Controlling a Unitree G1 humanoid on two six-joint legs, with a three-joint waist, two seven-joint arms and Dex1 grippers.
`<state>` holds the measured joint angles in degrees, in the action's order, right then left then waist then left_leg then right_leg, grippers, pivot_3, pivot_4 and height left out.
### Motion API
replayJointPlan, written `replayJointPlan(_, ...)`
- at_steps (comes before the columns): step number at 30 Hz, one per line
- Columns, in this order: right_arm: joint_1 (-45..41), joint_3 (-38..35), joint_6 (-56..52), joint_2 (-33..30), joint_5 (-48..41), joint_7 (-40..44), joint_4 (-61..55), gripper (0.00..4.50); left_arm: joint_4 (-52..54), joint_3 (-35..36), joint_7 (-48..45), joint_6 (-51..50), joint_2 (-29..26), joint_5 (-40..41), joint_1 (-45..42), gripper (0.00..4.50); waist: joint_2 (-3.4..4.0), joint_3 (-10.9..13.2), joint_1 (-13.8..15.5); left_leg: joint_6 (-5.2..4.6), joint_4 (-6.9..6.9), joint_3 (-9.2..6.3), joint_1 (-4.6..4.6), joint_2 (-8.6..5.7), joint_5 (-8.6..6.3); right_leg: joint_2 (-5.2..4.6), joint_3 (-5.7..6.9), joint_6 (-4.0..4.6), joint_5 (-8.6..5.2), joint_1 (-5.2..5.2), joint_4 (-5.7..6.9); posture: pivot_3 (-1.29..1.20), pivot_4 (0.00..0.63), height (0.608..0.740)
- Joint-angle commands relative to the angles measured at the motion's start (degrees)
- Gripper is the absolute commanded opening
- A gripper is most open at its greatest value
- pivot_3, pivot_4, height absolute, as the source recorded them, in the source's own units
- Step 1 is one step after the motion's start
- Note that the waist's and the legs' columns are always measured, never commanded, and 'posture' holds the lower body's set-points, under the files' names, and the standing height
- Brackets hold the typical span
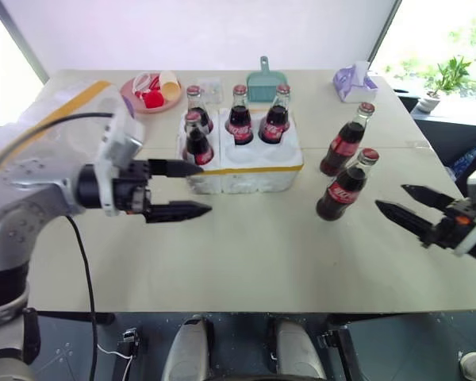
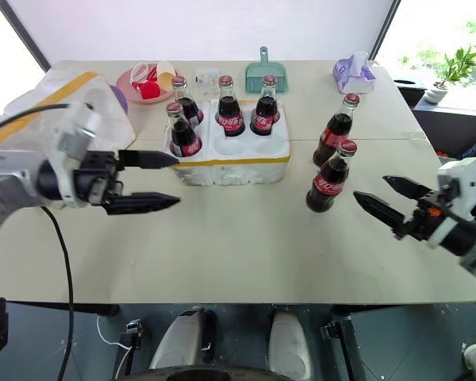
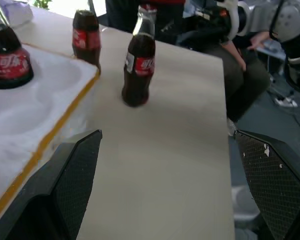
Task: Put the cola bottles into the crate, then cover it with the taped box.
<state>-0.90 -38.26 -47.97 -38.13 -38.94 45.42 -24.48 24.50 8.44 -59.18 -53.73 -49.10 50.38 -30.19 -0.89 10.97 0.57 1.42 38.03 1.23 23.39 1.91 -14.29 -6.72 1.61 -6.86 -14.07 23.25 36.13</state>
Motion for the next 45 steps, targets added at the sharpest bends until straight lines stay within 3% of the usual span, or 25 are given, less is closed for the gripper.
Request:
replayJointPlan(1,-1.55,2.78,4.02,2.91,2.11,-5.95,-0.02,4.5,1.8,-2.19,1.66,3.63,1.75,-2.33,0.52,4.42,-0.01,-0.01,0.17,0.0,0.0,-0.01,0.0,0.0,0.0,0.0,0.01,0.0,0.0,-0.01,-0.01,0.0,0.15,0.736)
replayJointPlan(15,-1.82,13.84,11.16,3.47,4.25,-5.04,5.55,4.5,0.28,-4.9,6.05,6.64,6.83,-4.97,-0.56,4.42,-0.01,-0.01,0.12,-0.04,-0.02,-0.03,0.03,-0.01,-0.01,0.01,0.02,-0.01,0.0,0.0,-0.04,0.0,0.15,0.736)
replayJointPlan(27,-9.31,21.47,18.38,7.5,7.04,-5.19,16.7,4.5,-1.15,-6.16,6.58,8.11,8.21,-6.79,-0.82,4.42,-0.01,0.0,0.07,-0.04,-0.05,-0.03,0.03,-0.01,-0.01,0.01,0.03,-0.01,0.0,0.02,-0.04,0.0,0.15,0.736)
replayJointPlan(29,-10.06,21.06,18.38,7.85,6.13,-5.14,17.13,3.97,-1.24,-6.15,6.76,8.4,8.18,-7.1,-0.52,4.5,-0.01,0.0,0.09,-0.04,-0.05,-0.03,0.04,-0.01,-0.01,0.01,0.03,-0.01,0.0,0.02,-0.04,0.0,0.15,0.736)
replayJointPlan(32,-10.37,19.41,16.53,7.15,1.97,-3.52,14.11,2.82,-0.84,-5.5,7.17,8.4,8.12,-7.04,0.33,4.5,0.0,0.01,0.05,-0.04,-0.05,-0.03,0.04,-0.01,-0.01,0.01,0.03,-0.01,0.0,0.02,-0.04,0.0,0.15,0.736)
replayJointPlan(35,-11.58,18.29,13.49,5.72,-3.02,-1.68,10.5,2.83,-0.61,-4.74,7.64,8.37,7.87,-7.0,1.27,4.5,0.06,0.04,0.03,-0.04,-0.07,-0.03,0.06,-0.01,-0.01,0.01,0.03,-0.01,0.0,0.07,-0.04,0.0,0.15,0.736)
replayJointPlan(41,-27.02,19.92,6.82,4.13,-13.07,-1.18,8.23,2.83,0.37,-0.74,9.24,7.52,6.46,-5.69,4.32,4.5,0.15,0.12,-0.93,-0.04,-0.08,-0.04,0.07,0.02,-0.01,0.04,0.02,-0.01,0.0,0.15,0.0,0.0,0.15,0.736)
replayJointPlan(45,-41.59,25.42,8.24,7.97,-8.92,-2.53,16.57,2.83,1.08,1.93,11.24,7.08,6.09,-4.82,6.09,4.5,0.14,0.12,-1.4,-0.04,-0.15,-0.04,0.08,0.02,-0.01,0.04,0.02,-0.01,0.0,0.2,0.01,0.0,0.15,0.736)
